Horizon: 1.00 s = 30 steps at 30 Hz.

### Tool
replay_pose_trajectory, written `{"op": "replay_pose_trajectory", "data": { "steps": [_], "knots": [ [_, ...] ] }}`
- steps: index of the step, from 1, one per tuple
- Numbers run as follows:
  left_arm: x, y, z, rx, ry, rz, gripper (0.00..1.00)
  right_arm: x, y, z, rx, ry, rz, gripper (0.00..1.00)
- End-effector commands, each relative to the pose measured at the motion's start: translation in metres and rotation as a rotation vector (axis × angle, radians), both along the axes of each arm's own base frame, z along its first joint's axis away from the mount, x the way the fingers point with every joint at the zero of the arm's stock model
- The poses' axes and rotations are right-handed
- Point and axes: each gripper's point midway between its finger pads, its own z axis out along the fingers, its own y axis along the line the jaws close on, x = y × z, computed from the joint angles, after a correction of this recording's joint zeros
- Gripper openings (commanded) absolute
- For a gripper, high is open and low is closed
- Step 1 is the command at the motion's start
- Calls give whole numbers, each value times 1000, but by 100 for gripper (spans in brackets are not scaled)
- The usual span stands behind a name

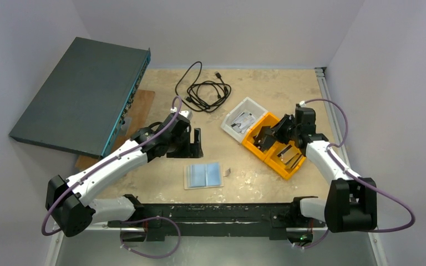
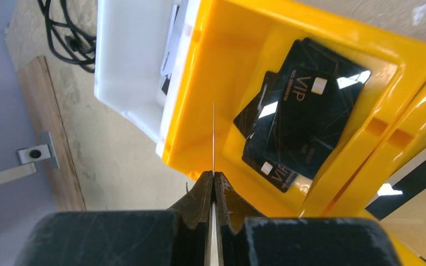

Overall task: Take the credit cards out of the card holder
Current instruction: Place the credit card in the storage box, then remove the credit card from the card holder.

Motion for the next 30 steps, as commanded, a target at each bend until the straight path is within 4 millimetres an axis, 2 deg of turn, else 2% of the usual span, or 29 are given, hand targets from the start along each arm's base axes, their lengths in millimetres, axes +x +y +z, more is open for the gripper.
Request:
{"op": "replay_pose_trajectory", "data": {
  "steps": [1, 6, 11, 13, 15, 20, 24, 30],
  "knots": [
    [-2, 4, 3, -1, -25, -8, 79, 19, -15, 13, -53, -46, -33, 0],
    [-4, 5, 2, -7, -22, -5, 79, 22, -17, 1, -68, -18, -28, 0],
    [-5, 5, 1, -8, -17, -2, 78, 20, -15, 3, -75, -33, 4, 35],
    [-5, 5, 0, -10, -15, -1, 78, 18, -16, 5, -87, -39, 16, 44],
    [-6, 5, -1, -12, -11, 0, 78, 17, -19, 6, -106, -37, 8, 50],
    [-6, 6, -4, -7, -4, 8, 78, 10, -15, 16, -109, -62, 34, 53],
    [-6, 9, -7, 9, -1, 27, 78, 0, 10, 23, -138, -78, 99, 54],
    [-5, 21, -12, 47, 5, 86, 78, -28, 84, 27, -111, -94, 245, 53]
  ]
}}
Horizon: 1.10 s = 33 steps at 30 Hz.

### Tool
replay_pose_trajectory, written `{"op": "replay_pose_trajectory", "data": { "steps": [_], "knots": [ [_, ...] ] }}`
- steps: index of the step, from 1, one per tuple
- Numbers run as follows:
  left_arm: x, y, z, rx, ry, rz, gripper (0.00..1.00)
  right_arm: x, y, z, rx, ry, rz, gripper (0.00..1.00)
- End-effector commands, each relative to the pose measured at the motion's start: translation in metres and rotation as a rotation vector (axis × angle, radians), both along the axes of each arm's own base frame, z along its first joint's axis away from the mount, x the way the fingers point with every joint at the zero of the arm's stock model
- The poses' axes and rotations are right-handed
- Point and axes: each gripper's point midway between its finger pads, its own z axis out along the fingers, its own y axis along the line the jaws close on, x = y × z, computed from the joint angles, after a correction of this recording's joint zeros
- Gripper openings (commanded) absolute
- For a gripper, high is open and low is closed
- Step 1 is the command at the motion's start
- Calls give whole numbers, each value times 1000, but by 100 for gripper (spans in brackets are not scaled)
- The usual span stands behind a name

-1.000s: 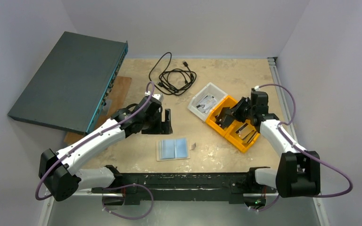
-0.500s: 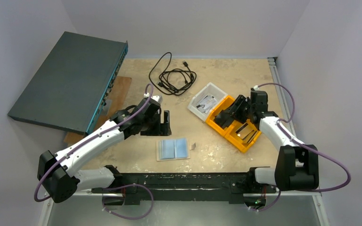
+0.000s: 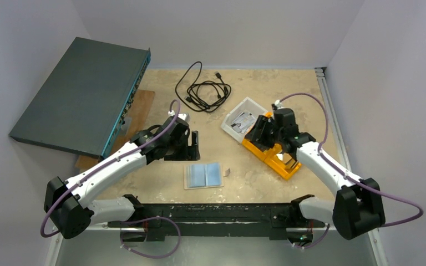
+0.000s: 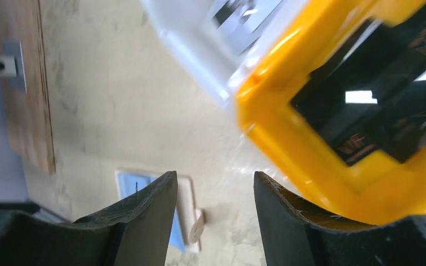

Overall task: Take the credit cards out of the card holder
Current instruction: Remove the credit card from the card holder.

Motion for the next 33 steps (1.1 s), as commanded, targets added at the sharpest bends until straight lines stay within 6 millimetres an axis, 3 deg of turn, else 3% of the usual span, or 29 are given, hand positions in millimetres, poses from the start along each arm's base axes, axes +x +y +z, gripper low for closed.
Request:
{"op": "replay_pose_trajectory", "data": {
  "steps": [1, 8, 15, 23, 33],
  "knots": [
    [2, 14, -2, 27, -11, 70, 79, -11, 44, 18, 13, -51, 61, 53],
    [3, 38, -15, 51, 14, 148, 78, -60, 137, 4, 3, -18, 273, 47],
    [1, 48, -21, 62, 26, 169, 78, -86, 198, -24, -68, 31, 401, 45],
    [-3, 53, -26, 60, 35, 175, 78, -93, 222, -55, -156, 76, 462, 43],
    [-7, 45, -35, 30, 67, 147, 77, -90, 212, -86, -259, 113, 448, 43]
  ]
}}
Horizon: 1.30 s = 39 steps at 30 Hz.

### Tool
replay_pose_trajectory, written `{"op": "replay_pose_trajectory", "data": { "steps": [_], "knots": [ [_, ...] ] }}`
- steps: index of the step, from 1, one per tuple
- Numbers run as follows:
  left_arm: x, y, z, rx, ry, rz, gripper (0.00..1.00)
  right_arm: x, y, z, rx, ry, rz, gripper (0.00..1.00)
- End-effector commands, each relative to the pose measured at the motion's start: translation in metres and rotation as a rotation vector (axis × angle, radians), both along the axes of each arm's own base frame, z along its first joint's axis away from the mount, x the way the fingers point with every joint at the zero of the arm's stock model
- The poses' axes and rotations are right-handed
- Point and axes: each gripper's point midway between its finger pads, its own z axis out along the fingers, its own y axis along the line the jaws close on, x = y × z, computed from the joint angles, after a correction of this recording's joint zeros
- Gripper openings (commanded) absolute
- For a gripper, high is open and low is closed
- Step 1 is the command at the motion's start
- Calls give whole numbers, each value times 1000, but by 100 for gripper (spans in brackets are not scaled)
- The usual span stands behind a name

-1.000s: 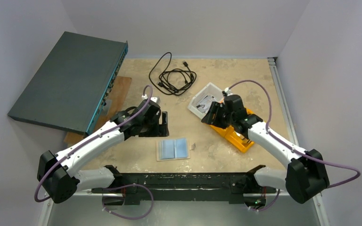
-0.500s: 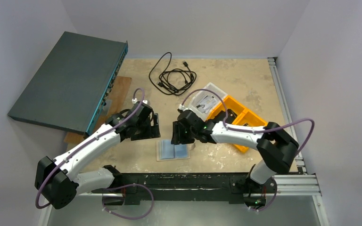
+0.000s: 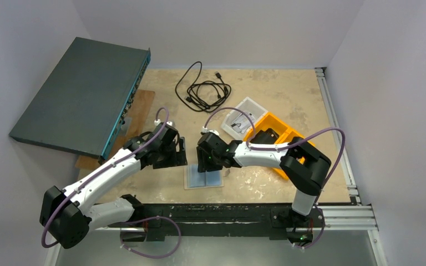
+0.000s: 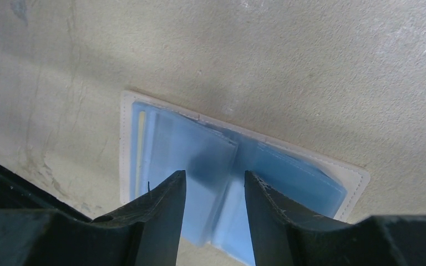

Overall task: Take the credit cards out of the card holder
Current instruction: Remove the credit card from the card holder.

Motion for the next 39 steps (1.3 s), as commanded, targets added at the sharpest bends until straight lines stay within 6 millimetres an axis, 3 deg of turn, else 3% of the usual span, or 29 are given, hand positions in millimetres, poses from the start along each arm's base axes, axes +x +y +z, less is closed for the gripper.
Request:
{"op": "replay_pose_trajectory", "data": {
  "steps": [1, 6, 9, 13, 17, 24, 39],
  "knots": [
    [3, -8, 1, -45, -6, -8, 77, 7, 1, -2, -24, -24, -4, 43],
    [2, -16, -6, -64, 18, -33, 76, 0, -4, -13, -28, 8, -13, 34],
    [2, -20, -10, -76, 29, -40, 74, -2, -8, -18, -32, 18, -23, 20],
    [-1, -28, -15, -101, 49, -64, 69, -5, -16, -27, -40, 37, -39, 9],
    [-2, -39, -21, -116, 65, -95, 59, -7, -21, -31, -25, 54, -52, 4],
    [-2, -58, -40, -142, 115, -122, 31, -8, -28, -38, -15, 77, -62, 0],
    [-6, -62, -78, -114, 192, -129, 19, -9, -33, -45, -8, 94, -69, 0]
  ]
}}
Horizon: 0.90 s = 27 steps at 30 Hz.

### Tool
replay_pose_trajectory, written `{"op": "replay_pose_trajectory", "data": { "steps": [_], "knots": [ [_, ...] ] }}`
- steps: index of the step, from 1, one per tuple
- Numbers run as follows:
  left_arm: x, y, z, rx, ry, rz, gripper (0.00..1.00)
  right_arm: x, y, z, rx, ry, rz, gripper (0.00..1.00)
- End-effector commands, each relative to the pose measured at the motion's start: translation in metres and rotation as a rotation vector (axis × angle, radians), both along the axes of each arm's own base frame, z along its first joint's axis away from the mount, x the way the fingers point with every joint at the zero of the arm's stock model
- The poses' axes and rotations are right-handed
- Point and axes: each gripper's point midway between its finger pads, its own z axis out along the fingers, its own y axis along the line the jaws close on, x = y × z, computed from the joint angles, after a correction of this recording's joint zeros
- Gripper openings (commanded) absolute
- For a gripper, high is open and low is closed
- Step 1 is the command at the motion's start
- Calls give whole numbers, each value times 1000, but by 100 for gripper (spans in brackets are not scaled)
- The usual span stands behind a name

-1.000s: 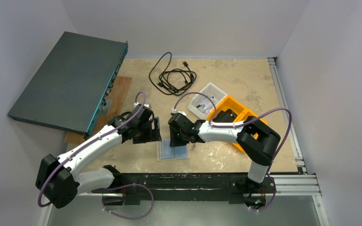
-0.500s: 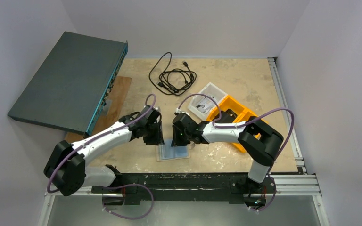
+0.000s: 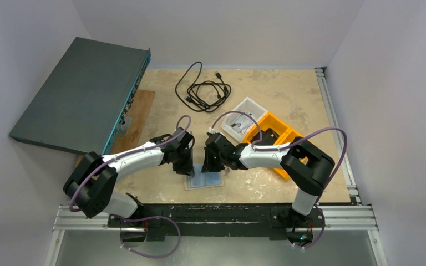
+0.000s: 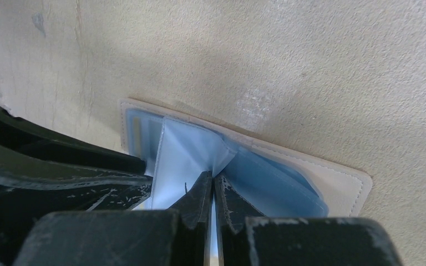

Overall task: Take the credit cards out of the card holder
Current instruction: Remove the credit card from the card holder.

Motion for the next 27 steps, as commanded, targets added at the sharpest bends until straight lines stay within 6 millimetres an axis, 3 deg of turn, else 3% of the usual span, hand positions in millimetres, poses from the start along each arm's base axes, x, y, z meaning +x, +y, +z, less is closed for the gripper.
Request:
{"op": "replay_pose_trajectory", "data": {
  "steps": [1, 13, 18, 22, 27],
  "knots": [
    [3, -10, -4, -37, -3, -4, 18, -11, -28, -31, -120, 47, -9, 0],
    [1, -29, -6, -99, 24, -27, 0, -11, -25, -31, -108, 50, 3, 2],
    [2, -33, -4, -112, 24, -24, 0, -12, -24, -31, -103, 52, 8, 3],
    [3, -27, -6, -76, 24, 3, 0, -11, -23, -24, -91, 38, 10, 15],
    [2, -20, -12, -36, 39, 21, 0, 1, -26, -1, -105, -38, 1, 28]
  ]
}}
